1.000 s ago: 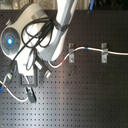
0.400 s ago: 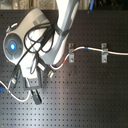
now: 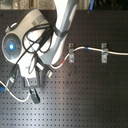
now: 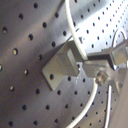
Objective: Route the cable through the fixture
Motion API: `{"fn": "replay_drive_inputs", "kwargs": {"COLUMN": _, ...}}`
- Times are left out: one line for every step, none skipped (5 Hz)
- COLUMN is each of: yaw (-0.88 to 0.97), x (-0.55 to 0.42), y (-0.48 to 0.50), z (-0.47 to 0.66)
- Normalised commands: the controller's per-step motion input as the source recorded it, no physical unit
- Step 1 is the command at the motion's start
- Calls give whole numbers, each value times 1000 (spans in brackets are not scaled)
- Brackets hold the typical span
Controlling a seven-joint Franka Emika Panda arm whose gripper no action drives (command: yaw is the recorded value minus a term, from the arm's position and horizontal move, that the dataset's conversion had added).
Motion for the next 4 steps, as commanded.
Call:
{"fn": "replay_drive_inputs", "kwargs": {"yaw": 0, "x": -196, "y": -106, "z": 41}}
{"fn": "replay_drive_inputs", "kwargs": {"yaw": 0, "x": -51, "y": 39, "z": 225}}
{"fn": "replay_drive_inputs", "kwargs": {"yaw": 29, "x": -79, "y": 91, "z": 349}}
{"fn": "replay_drive_inputs", "kwargs": {"yaw": 117, "x": -240, "y": 66, "z": 468}}
